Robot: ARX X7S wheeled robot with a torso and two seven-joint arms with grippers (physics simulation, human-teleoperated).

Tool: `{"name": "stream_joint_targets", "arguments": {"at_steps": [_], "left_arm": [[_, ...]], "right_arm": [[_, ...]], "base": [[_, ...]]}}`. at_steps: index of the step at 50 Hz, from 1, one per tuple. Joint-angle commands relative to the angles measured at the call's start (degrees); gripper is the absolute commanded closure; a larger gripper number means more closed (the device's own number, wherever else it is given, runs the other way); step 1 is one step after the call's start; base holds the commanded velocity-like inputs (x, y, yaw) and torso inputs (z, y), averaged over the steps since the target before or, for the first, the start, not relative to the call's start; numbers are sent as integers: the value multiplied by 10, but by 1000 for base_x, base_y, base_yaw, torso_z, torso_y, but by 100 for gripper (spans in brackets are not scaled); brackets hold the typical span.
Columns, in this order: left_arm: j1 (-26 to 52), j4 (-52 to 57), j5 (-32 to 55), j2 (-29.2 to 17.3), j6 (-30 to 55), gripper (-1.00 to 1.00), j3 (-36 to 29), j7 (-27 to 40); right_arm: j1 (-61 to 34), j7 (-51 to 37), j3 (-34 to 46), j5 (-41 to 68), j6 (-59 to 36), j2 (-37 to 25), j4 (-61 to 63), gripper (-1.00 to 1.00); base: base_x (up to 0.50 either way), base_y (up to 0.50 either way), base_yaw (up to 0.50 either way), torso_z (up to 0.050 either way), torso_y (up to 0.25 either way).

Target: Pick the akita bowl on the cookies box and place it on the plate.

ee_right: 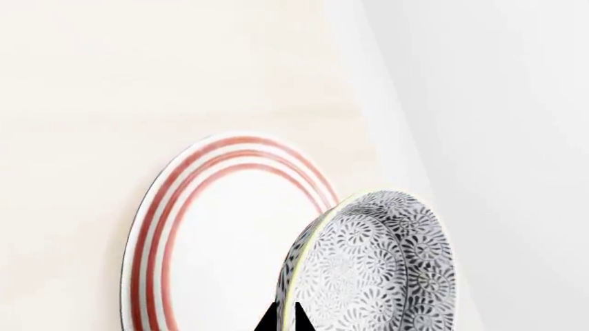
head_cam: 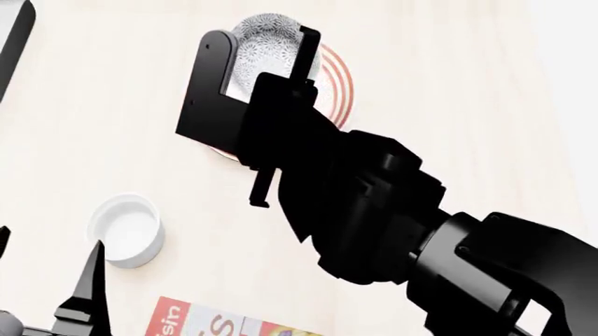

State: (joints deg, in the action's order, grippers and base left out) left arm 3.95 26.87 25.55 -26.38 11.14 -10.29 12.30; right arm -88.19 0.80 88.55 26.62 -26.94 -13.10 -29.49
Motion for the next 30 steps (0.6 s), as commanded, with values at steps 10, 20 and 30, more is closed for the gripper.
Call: {"name": "stream_joint_targets", "arguments": {"at_steps": [10,20,30], "left_arm": [[-10,-7,11,-2,-34,-100,0,-26],[-3,-12,9,1,-17,-100,-1,-8],[-4,-12,4,1,-16,-100,-4,-5]], "right_arm": [[0,-3,0,-23,6,10,-17,100],[1,-1,1,-26,6,11,-19,100],[4,-3,3,-30,7,12,-19,100]], "base": [[0,0,0,11,-182],[0,0,0,8,-120],[0,0,0,0,0]]}}
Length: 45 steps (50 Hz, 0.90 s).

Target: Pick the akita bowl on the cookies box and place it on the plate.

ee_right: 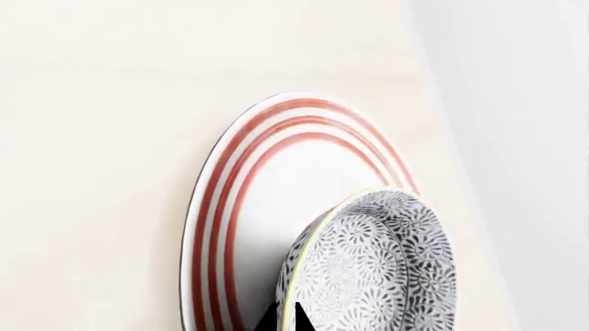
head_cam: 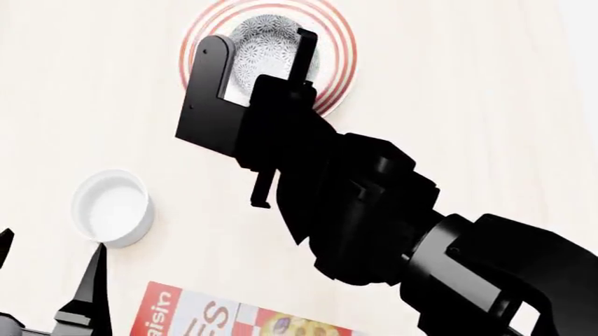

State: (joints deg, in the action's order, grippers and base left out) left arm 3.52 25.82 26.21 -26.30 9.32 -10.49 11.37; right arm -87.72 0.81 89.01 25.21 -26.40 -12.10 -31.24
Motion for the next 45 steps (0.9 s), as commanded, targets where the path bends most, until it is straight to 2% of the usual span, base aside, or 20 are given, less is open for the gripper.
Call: {"name": "stream_joint_targets", "arguments": {"at_steps": [1,9,10,24,30,39,45], "left_arm": [[1,-2,-3,0,2,-100,-2,4],[2,-2,-2,-1,4,-100,-3,7],[2,-2,-2,-1,4,-100,-3,7],[2,-3,-3,-1,2,-100,-6,7],[2,-2,-3,-3,3,-100,-7,7],[1,2,0,-7,6,-100,-1,13],[0,8,-1,-9,9,-100,0,17]], "right_arm": [[-1,-3,-2,-16,2,3,-2,100],[0,-7,-4,-17,2,5,-5,100],[0,-8,-4,-18,3,6,-7,-100],[-4,-12,-7,-19,-2,0,5,-100],[-10,-19,-10,-14,-20,-19,50,-100],[-46,-50,-16,28,-138,-125,295,-100],[-66,-59,-40,74,-189,-190,408,-100]], "base": [[0,0,0,0,0],[0,0,0,0,0],[0,0,0,0,0],[0,0,0,0,0],[0,0,0,0,0],[0,0,0,0,0],[0,0,0,0,0]]}}
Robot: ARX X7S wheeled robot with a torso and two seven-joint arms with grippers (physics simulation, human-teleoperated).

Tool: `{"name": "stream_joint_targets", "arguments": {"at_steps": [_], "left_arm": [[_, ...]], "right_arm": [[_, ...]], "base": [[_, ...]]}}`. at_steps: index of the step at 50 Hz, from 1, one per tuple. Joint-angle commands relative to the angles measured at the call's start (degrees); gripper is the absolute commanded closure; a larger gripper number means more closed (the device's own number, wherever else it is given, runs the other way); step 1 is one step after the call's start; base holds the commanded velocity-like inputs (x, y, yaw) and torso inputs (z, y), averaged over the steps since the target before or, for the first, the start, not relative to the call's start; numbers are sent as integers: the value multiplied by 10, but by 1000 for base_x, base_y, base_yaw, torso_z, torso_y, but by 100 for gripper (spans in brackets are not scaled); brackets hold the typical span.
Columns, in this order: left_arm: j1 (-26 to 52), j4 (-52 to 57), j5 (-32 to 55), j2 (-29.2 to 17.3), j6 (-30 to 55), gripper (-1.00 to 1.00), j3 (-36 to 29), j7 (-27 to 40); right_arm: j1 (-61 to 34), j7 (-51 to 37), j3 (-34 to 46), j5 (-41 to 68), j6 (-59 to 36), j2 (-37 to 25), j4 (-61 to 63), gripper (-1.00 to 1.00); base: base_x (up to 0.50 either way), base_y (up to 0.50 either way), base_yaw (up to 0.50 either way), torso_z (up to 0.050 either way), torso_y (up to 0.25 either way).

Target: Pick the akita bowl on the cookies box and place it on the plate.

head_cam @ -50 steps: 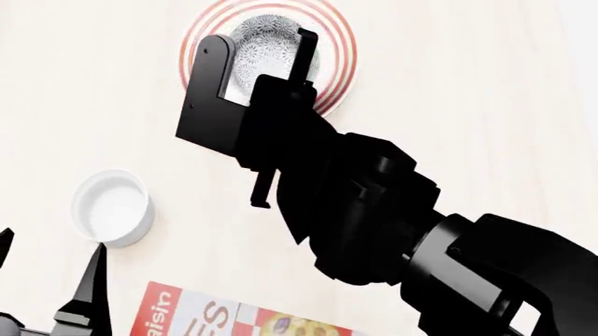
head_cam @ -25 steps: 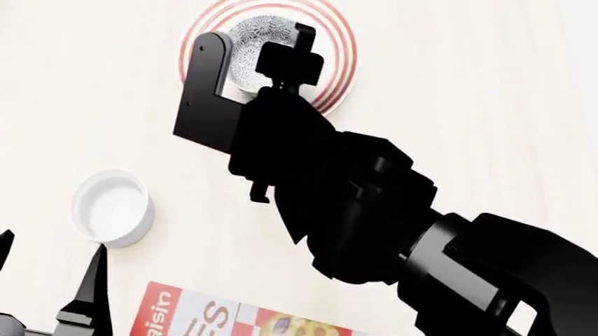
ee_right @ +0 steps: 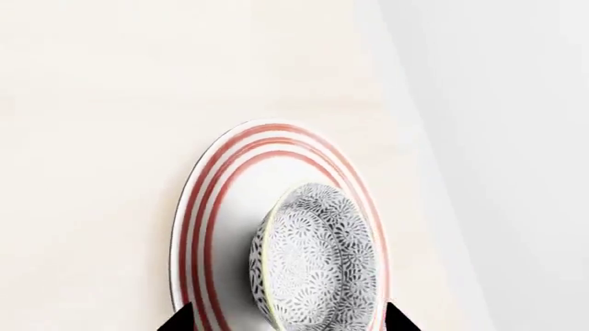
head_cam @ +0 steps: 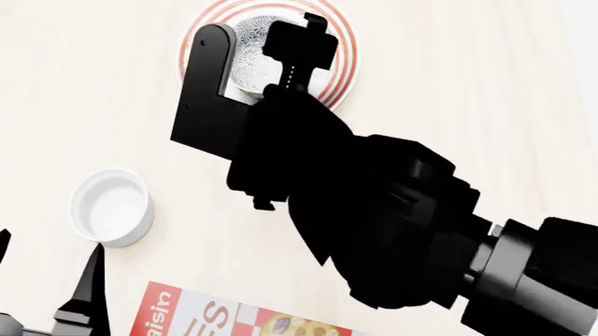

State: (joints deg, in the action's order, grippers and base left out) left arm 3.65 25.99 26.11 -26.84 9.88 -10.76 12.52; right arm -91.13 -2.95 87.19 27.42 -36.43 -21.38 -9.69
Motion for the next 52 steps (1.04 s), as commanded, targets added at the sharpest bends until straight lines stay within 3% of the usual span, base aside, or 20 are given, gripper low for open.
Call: {"name": "stream_joint_targets", "arguments": {"at_steps": [1,8,14,20,27,32,36,40,48,52], "left_arm": [[-1,7,0,-4,3,-100,3,6],[2,16,1,-5,8,-100,6,14],[1,28,3,2,-10,-100,28,31],[-4,71,5,2,-27,-100,60,58],[7,100,-4,30,-63,-100,118,119],[4,126,-12,38,-98,-100,150,137],[-2,139,-12,42,-118,-100,165,141],[-6,146,-40,51,-152,-100,180,147],[-12,150,-72,65,-190,-100,200,160],[-10,151,-71,67,-195,-100,202,163]], "right_arm": [[-33,-23,-29,61,-93,-108,207,-100],[-43,-53,-65,104,-116,-190,331,-100],[-20,-129,-106,128,-97,-268,462,-100],[39,-248,-156,128,-20,-356,543,-100],[128,-417,-214,153,134,-472,602,-100],[224,-524,-203,93,290,-547,615,-100],[270,-600,-189,41,357,-578,627,-100],[301,-676,-174,-27,358,-590,644,-100],[353,-788,-146,-98,515,-682,654,-100],[368,-834,-132,-154,490,-686,668,-100]], "base": [[0,0,0,0,0],[0,0,0,0,0],[0,0,0,0,0],[0,0,0,0,0],[0,0,0,0,0],[0,0,0,0,0],[0,0,0,0,0],[0,0,0,0,0],[0,0,0,0,0],[0,0,0,0,0]]}}
